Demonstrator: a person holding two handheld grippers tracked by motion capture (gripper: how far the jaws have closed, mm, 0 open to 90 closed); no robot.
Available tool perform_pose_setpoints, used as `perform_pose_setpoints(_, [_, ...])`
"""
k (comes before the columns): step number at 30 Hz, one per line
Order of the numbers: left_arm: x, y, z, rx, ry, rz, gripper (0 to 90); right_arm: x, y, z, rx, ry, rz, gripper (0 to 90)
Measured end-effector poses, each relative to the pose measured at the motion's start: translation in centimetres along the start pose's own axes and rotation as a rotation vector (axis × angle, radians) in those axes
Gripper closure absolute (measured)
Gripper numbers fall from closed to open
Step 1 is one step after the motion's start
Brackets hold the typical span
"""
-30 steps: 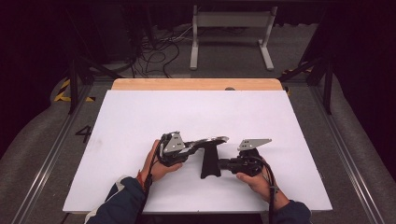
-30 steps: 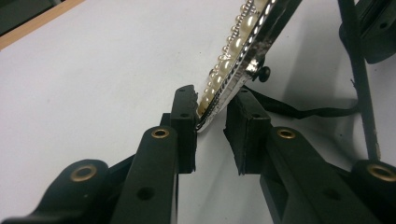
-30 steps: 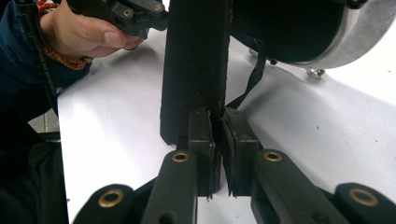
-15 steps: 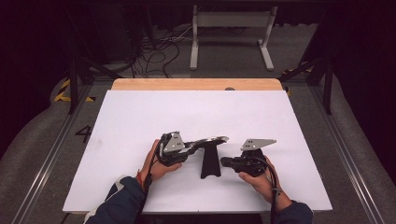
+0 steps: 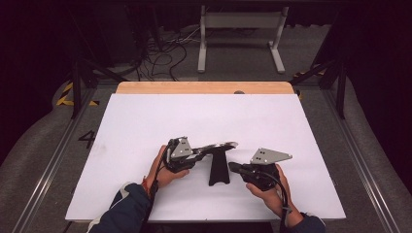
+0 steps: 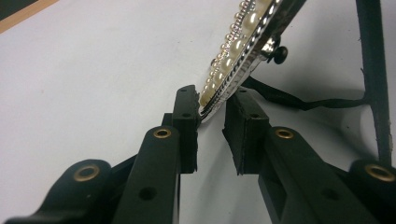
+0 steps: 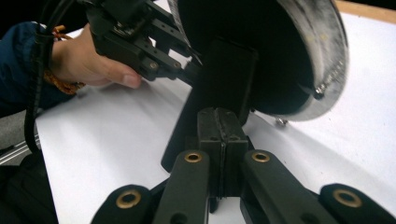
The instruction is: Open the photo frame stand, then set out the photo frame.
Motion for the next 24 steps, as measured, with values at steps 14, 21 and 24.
perform_pose_setpoints(14, [-0.3, -0.7, -0.1, 0.023, 0.017, -0.019, 72.5, 1.5, -2.4, -3.6, -0.045, 0.070, 0.010, 90.0])
perform_pose_setpoints(21, [-0.2, -0.8, 0.1, 0.029, -0.011, -0.024, 77.6, 1.5, -5.0, -5.7, -0.086, 0.096, -0.033, 90.0])
perform_pose_setpoints(24, [-0.2, -0.7, 0.1, 0.032, -0.017, -0.028, 78.0, 1.3, -5.5, -6.0, -0.081, 0.083, -0.047, 90.0])
Point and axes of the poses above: each handheld gripper's, and its own axes: y roughly backward along the jaws, x roughly out of its top, z roughly to its right, the point moved 4 cm from there along -y, roughly forward along the jaws, and after that the axes turned 14 degrees about y, right-handed, at the moved point
